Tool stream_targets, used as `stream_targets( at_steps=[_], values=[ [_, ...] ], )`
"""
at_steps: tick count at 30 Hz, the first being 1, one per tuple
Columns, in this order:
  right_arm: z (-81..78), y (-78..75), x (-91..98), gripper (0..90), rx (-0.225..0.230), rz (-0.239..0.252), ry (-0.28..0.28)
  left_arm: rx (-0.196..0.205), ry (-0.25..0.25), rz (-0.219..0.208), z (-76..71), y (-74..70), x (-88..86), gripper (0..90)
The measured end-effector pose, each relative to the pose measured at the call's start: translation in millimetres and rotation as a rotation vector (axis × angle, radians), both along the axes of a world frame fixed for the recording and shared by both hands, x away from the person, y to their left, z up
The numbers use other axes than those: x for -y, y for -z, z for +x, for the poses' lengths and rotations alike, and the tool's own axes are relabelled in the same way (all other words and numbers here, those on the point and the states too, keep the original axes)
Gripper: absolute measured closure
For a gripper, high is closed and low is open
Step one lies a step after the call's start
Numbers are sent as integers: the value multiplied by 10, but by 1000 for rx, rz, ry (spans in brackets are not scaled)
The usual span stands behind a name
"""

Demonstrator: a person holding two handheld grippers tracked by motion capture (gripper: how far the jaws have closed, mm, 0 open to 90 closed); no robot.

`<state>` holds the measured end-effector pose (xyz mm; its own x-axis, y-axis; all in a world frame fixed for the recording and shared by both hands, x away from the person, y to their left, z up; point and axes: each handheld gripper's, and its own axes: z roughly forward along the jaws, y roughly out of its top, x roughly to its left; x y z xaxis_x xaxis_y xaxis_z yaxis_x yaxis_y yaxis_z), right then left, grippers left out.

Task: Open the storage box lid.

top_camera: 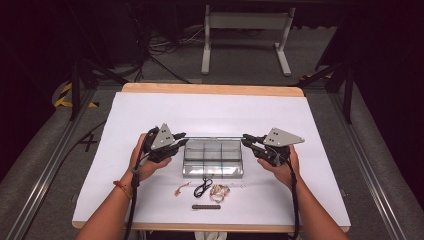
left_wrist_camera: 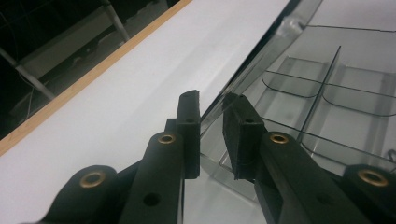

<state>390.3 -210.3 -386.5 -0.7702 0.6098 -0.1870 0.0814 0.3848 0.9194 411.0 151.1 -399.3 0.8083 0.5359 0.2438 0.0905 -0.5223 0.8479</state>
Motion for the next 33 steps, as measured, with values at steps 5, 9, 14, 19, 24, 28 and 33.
stream_targets(
  at_steps=[5, 9, 14, 19, 24, 28, 33],
  values=[
    [29, 10, 26, 819, -15, 35, 1, -6, -4, -13, 29, 29, 2, 775],
    [12, 3, 28, 819, -16, 37, -5, -6, -3, -12, 35, 38, -5, 771],
    [-27, -12, 15, 816, -11, 37, -15, -8, 2, -19, 41, 45, -18, 768],
    [-48, -11, 5, 816, -14, 33, -7, -12, 7, -24, 37, 52, -14, 766],
    [-35, 8, 21, 819, -20, 42, 1, 1, 6, -29, 58, 47, -11, 769],
    [-13, 7, 20, 824, -7, 49, 7, 16, -4, -29, 57, 33, -3, 770],
    [4, 5, 23, 826, -10, 55, 12, 18, -11, -45, 67, 32, -9, 767]
  ],
)
